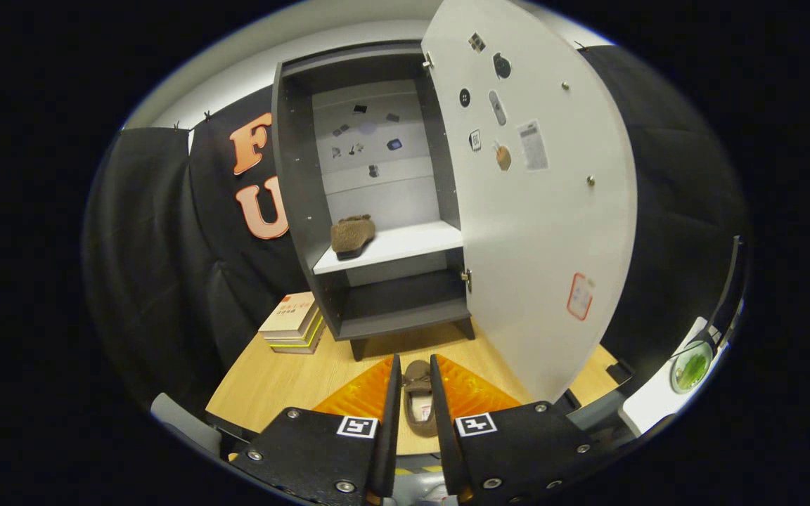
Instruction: Open the shoe cabinet door, grab the shoes and put them into the shoe cabinet, then close the shoe cabinet door.
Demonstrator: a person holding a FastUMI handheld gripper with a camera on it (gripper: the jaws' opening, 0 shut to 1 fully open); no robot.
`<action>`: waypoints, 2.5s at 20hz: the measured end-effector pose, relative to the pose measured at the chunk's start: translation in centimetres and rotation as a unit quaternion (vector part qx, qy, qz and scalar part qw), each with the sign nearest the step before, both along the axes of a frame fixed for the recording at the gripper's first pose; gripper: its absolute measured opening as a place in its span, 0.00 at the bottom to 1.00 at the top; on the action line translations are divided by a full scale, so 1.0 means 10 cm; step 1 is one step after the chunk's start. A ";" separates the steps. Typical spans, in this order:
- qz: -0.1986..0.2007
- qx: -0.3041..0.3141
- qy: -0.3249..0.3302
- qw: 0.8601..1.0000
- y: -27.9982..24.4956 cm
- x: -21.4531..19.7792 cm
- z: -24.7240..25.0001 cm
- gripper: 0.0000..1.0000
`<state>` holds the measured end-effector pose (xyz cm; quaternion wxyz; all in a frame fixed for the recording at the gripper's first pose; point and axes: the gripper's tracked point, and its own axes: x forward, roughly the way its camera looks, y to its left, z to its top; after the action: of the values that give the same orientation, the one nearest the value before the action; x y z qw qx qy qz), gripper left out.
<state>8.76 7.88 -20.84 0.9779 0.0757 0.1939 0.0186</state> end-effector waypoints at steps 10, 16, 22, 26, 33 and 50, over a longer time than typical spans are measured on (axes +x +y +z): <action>0.052 0.012 0.102 0.993 0.59 0.32 -1.18 0.28; 0.051 0.033 0.170 0.984 0.63 0.71 -1.95 0.29; 0.071 0.015 0.228 0.971 0.60 0.95 -2.55 0.29; 0.090 0.003 0.262 0.961 0.63 1.09 -2.90 0.30; 0.093 0.008 0.290 0.952 0.70 1.36 -3.19 0.15; 0.067 -0.021 0.196 0.978 0.37 1.42 -1.91 0.06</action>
<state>22.93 11.56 -39.95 0.9187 0.0443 0.3870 0.0652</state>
